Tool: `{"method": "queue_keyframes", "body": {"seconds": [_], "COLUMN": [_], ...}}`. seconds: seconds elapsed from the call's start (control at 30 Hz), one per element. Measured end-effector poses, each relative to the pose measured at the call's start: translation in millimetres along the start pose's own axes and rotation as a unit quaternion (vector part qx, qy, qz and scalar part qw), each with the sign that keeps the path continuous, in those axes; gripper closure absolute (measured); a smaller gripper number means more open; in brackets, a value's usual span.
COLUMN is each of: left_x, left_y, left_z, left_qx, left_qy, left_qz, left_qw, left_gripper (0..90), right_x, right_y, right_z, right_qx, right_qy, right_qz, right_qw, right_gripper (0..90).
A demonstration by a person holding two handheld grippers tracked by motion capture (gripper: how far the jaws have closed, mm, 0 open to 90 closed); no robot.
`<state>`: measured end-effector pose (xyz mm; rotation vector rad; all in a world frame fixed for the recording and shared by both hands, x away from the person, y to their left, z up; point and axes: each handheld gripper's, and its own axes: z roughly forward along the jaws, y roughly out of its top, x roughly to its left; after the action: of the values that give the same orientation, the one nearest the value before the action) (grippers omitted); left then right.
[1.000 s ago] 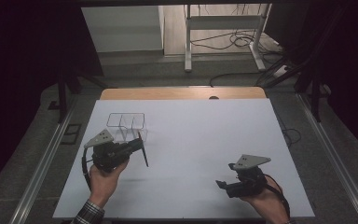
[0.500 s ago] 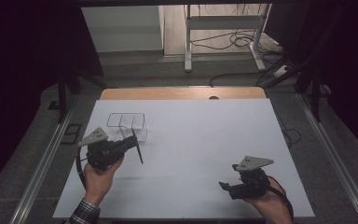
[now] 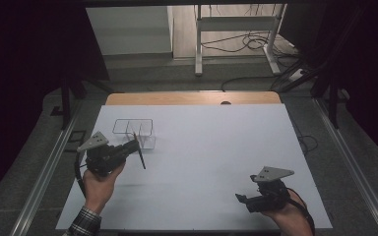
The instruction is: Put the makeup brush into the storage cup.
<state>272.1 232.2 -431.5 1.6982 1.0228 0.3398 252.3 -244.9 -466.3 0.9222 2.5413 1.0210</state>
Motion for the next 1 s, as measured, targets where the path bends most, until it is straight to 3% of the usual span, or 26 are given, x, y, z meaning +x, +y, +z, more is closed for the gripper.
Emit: {"method": "queue_keyframes", "body": {"seconds": [1.0], "left_x": [32.2], "left_y": [22.3], "left_z": [-13.9], "left_qx": [-0.004], "left_qy": [0.059], "left_qz": [0.005], "left_qw": [0.9983], "left_gripper": [83.1], "right_x": [-1.4], "right_y": [-13.0], "right_z": [-1.1], "right_qx": [0.018], "right_qy": [-0.005], "right_qz": [0.005], "right_qw": [0.9998], "right_gripper": [11.9]}}
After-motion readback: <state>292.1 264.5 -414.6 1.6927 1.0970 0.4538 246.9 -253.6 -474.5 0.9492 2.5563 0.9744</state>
